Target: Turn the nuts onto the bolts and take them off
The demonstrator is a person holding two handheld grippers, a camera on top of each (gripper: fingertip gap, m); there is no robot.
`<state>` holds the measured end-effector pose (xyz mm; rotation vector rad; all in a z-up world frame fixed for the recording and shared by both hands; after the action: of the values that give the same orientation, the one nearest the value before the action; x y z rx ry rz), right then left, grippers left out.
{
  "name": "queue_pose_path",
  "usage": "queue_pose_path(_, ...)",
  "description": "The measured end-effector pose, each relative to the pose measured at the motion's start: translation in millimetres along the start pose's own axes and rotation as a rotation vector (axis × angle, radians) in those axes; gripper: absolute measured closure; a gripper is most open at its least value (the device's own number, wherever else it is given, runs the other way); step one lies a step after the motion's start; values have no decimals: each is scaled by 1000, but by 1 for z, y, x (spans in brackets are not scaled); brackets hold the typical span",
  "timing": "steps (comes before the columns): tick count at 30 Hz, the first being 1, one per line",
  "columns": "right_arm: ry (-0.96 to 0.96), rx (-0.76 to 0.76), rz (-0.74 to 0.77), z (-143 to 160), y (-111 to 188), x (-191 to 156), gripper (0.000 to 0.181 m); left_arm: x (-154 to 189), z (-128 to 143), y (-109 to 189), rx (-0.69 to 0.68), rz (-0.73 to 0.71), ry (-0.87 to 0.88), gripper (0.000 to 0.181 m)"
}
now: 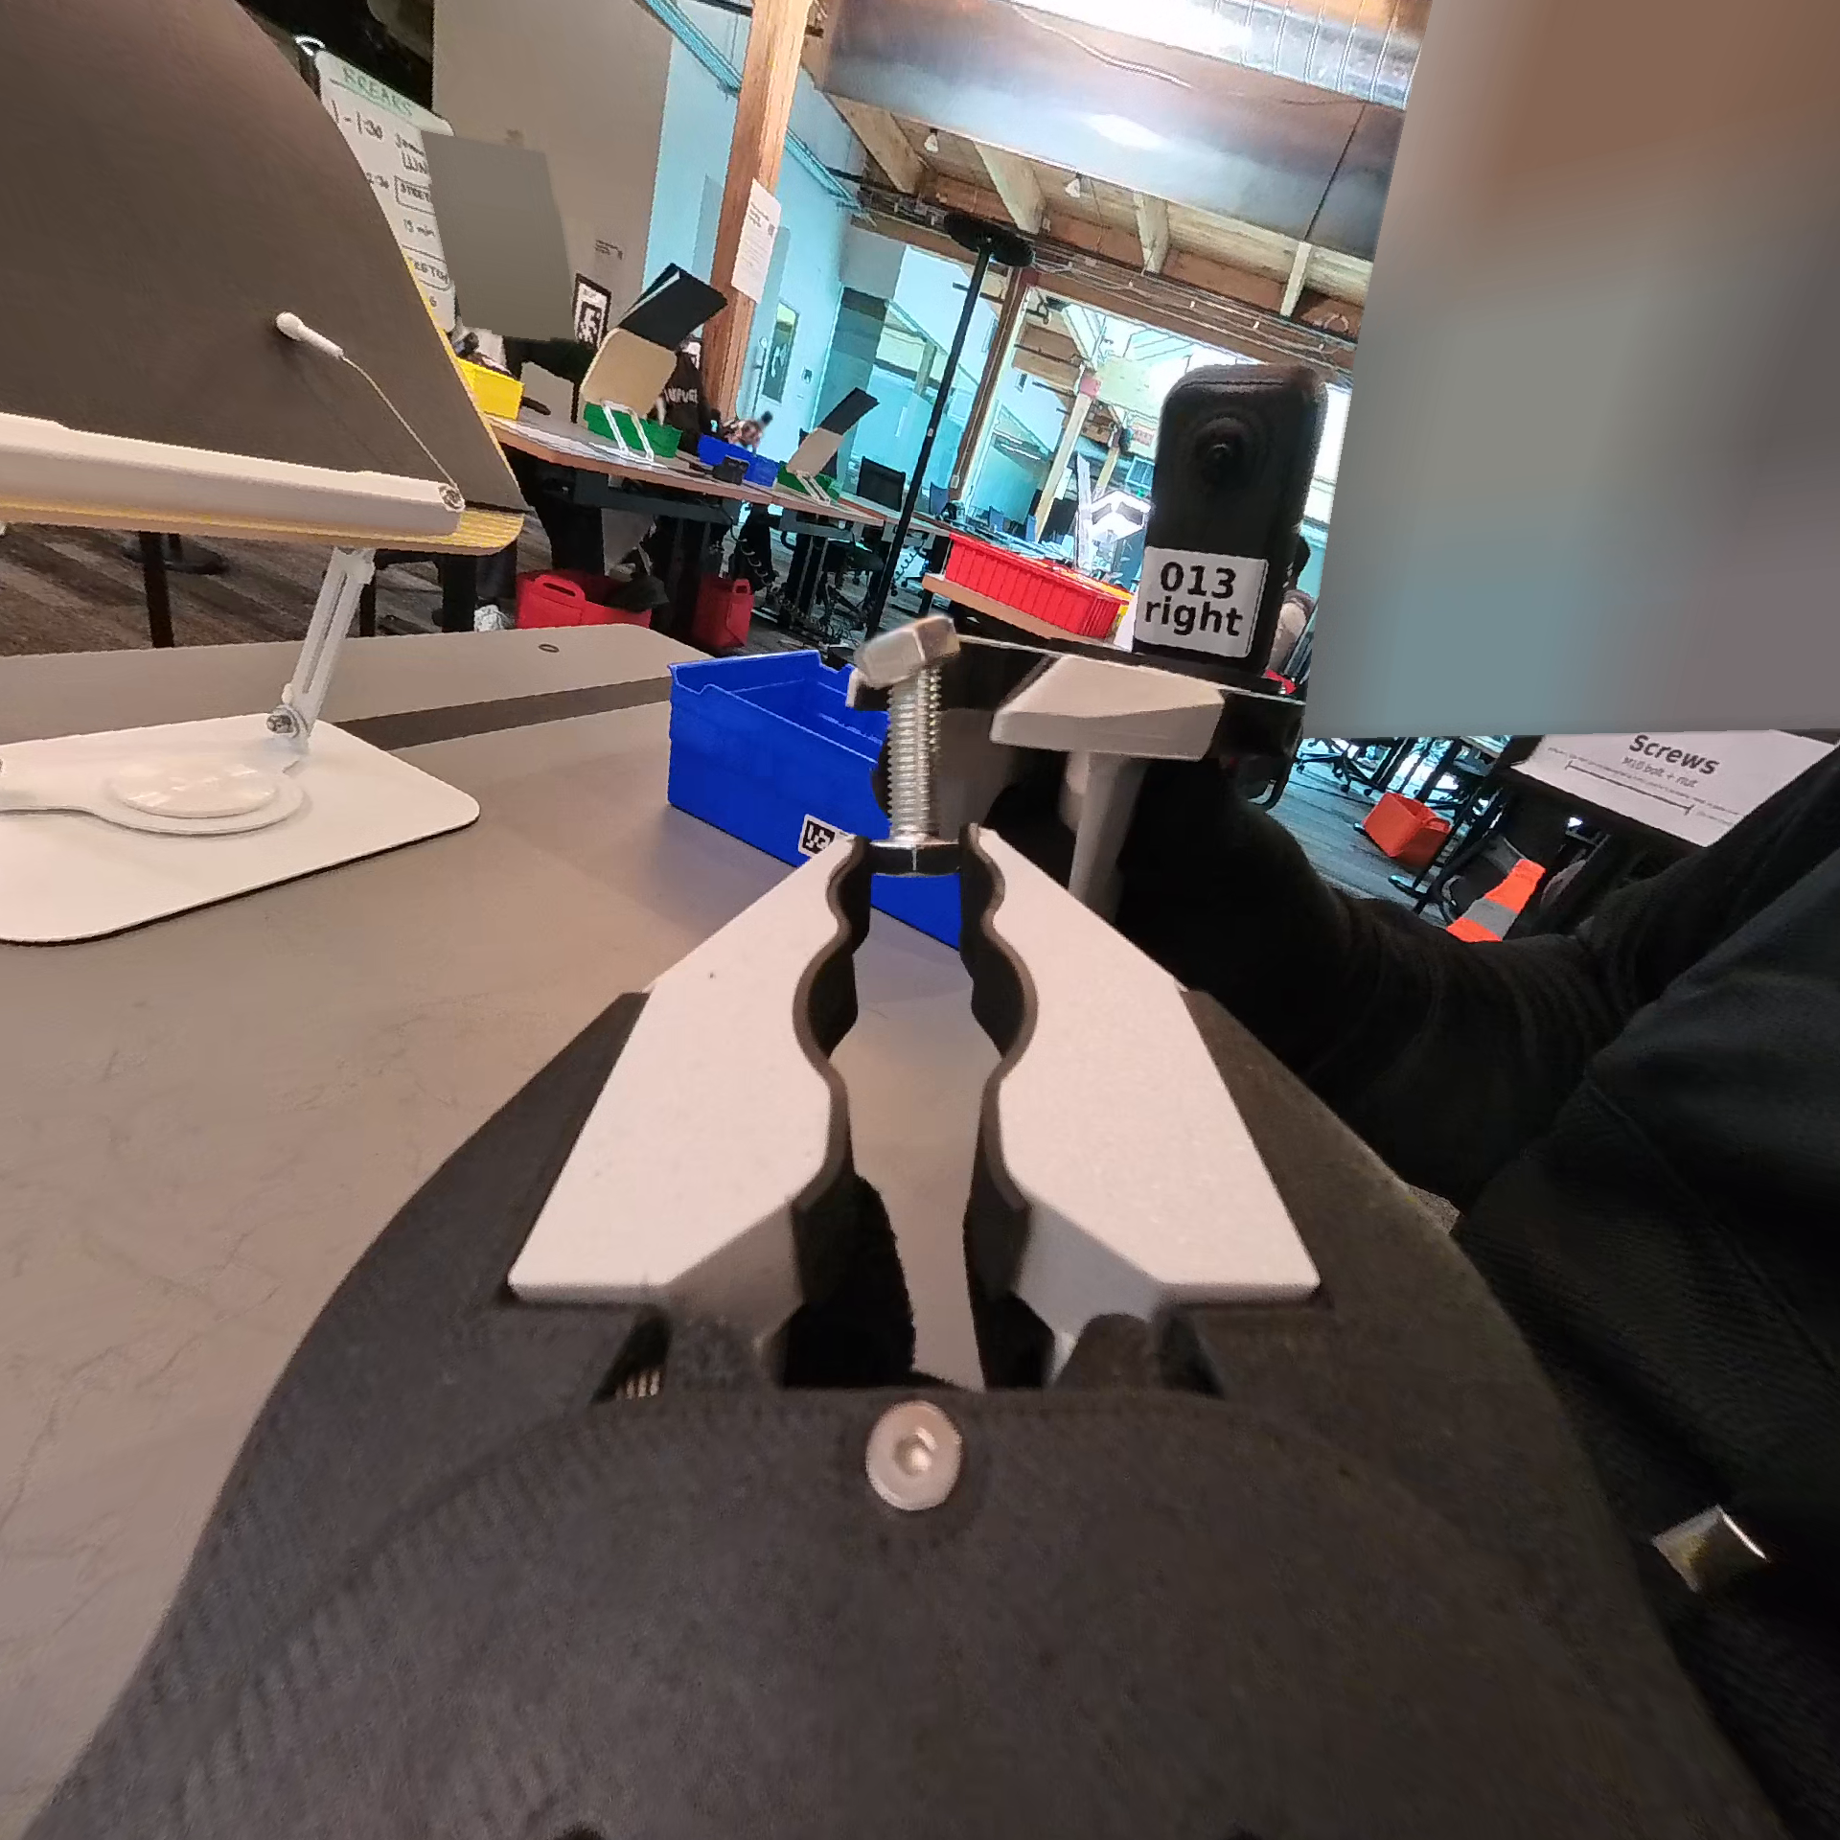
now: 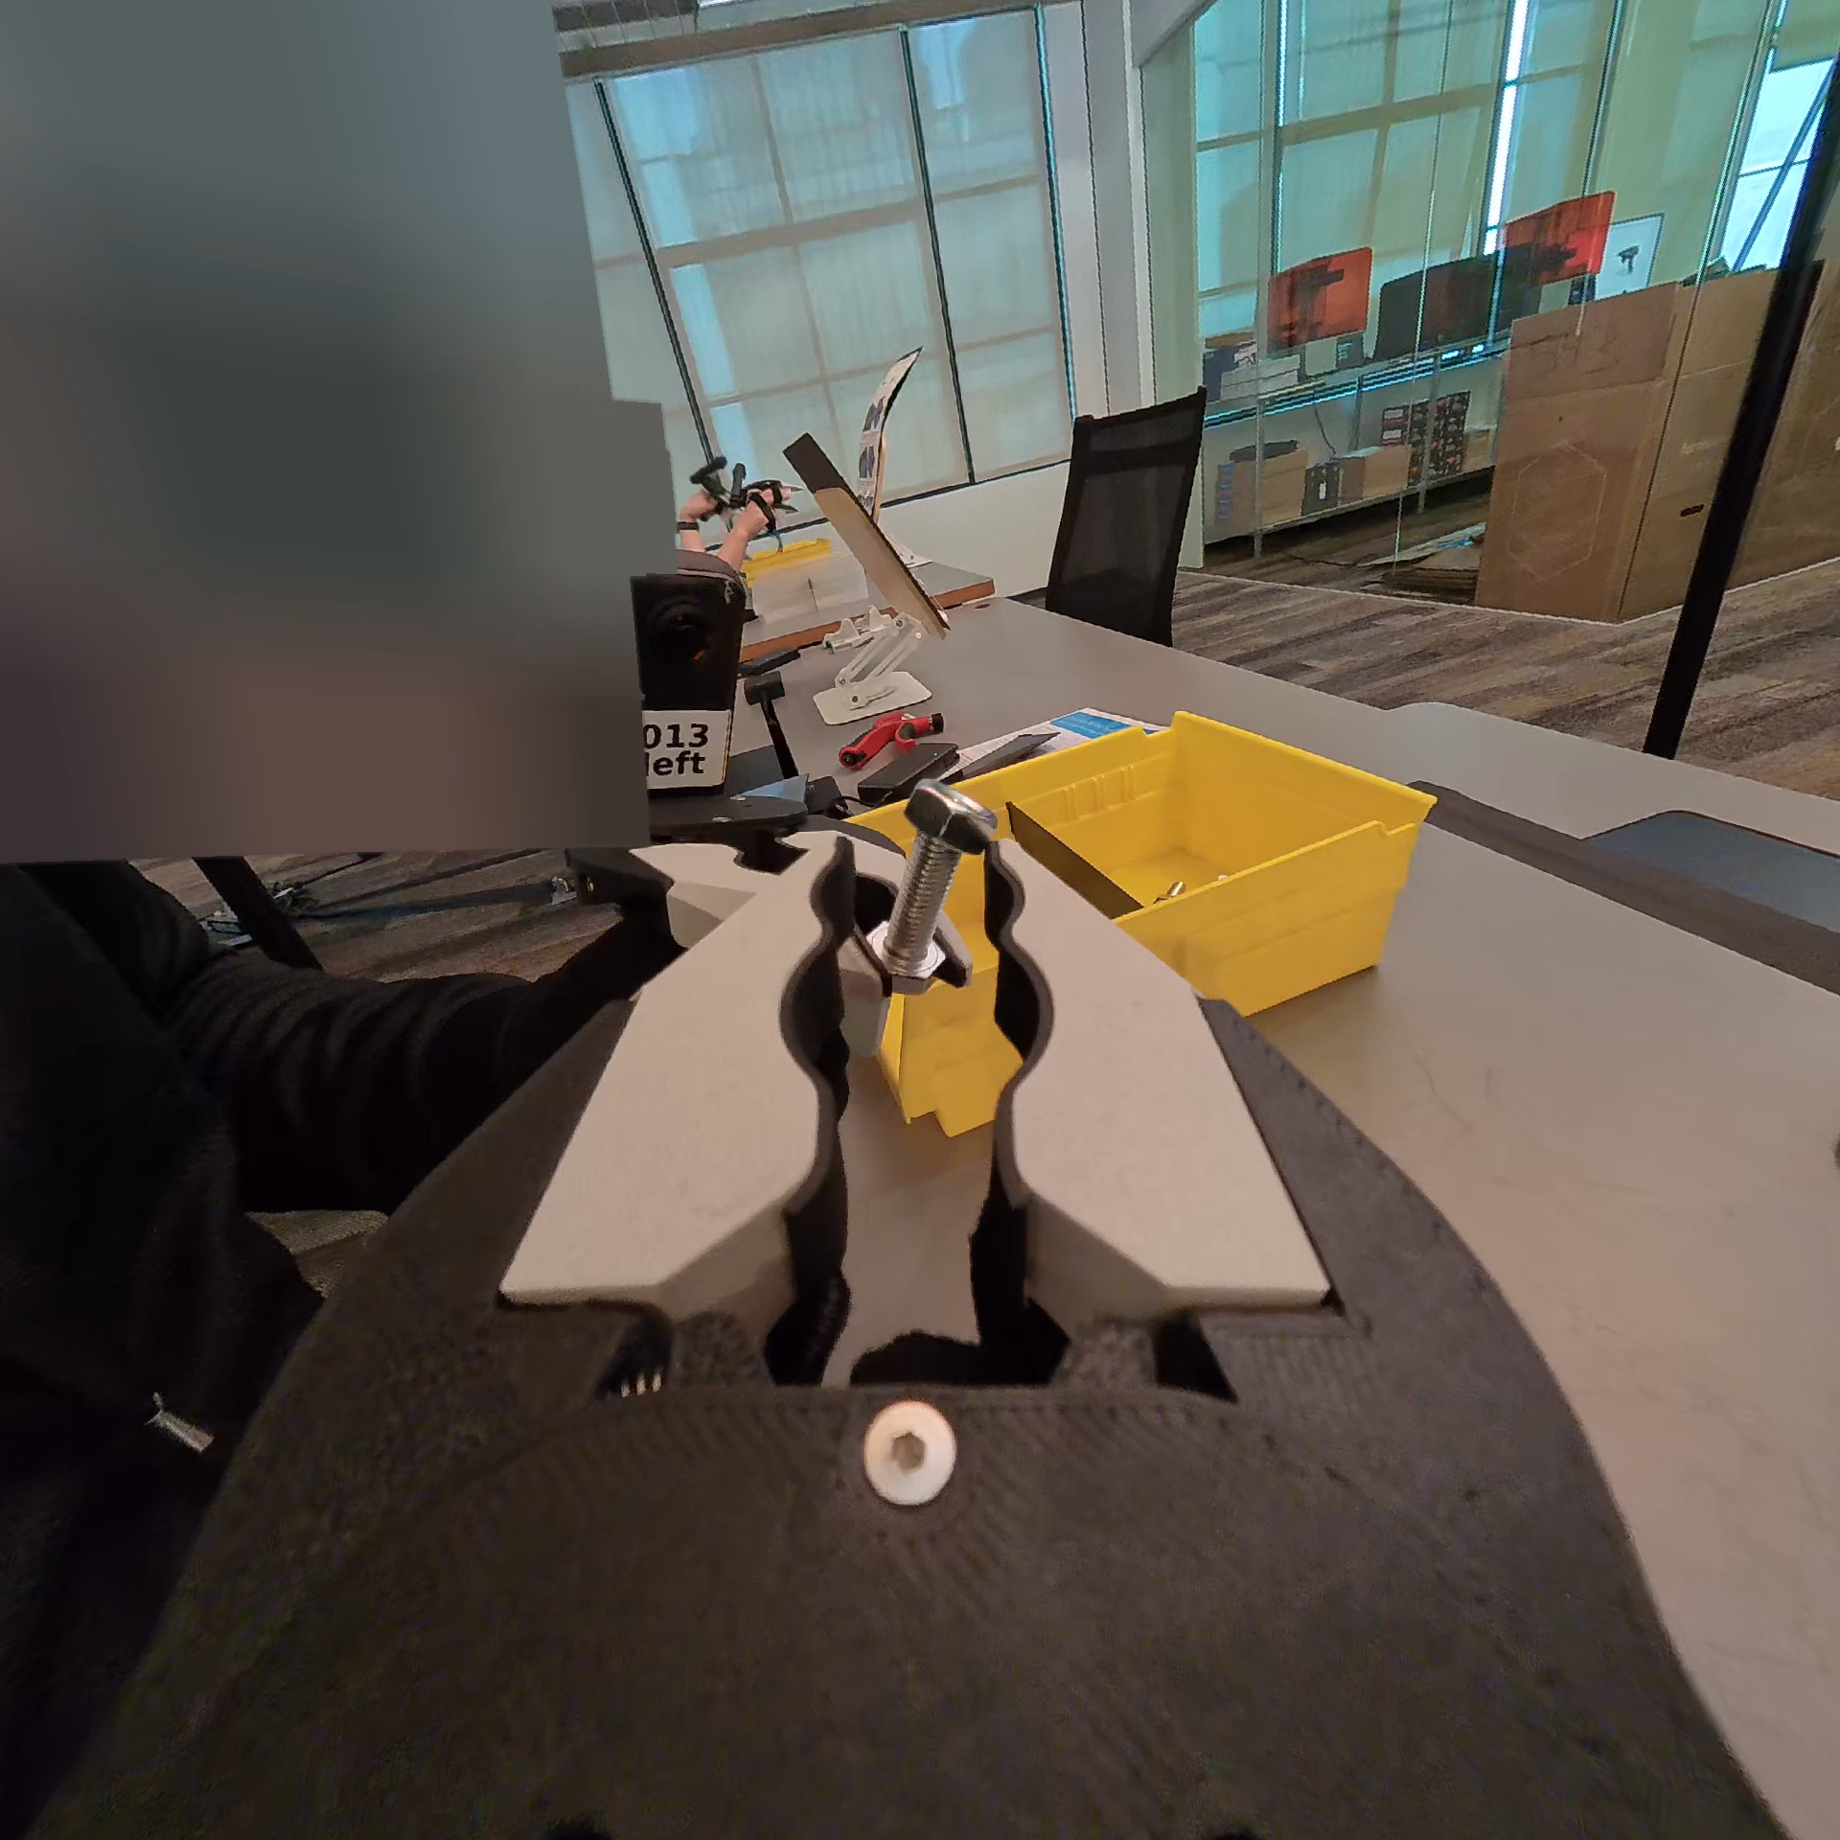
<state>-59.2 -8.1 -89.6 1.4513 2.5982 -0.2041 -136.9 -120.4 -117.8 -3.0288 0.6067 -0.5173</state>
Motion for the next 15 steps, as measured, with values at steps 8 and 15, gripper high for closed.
queue_pose_path(8,6,-3,-1,0,1,-1,157,0,0,0,1,-3,-3,166)
queue_pose_path(15,7,-2,-3,0,1,-1,157,0,-1,0,4,-2,-5,166)
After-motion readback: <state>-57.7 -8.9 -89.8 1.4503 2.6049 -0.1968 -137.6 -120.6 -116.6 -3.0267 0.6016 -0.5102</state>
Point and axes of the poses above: each gripper's, where its closed fingertips meet, y back along the fingers, z out of its underside, x = y × z across the jaws, the point moved 8 cm from there along y, back along the fingers, and after that the axes turned 1 degree about z, right-handed, at the moved point
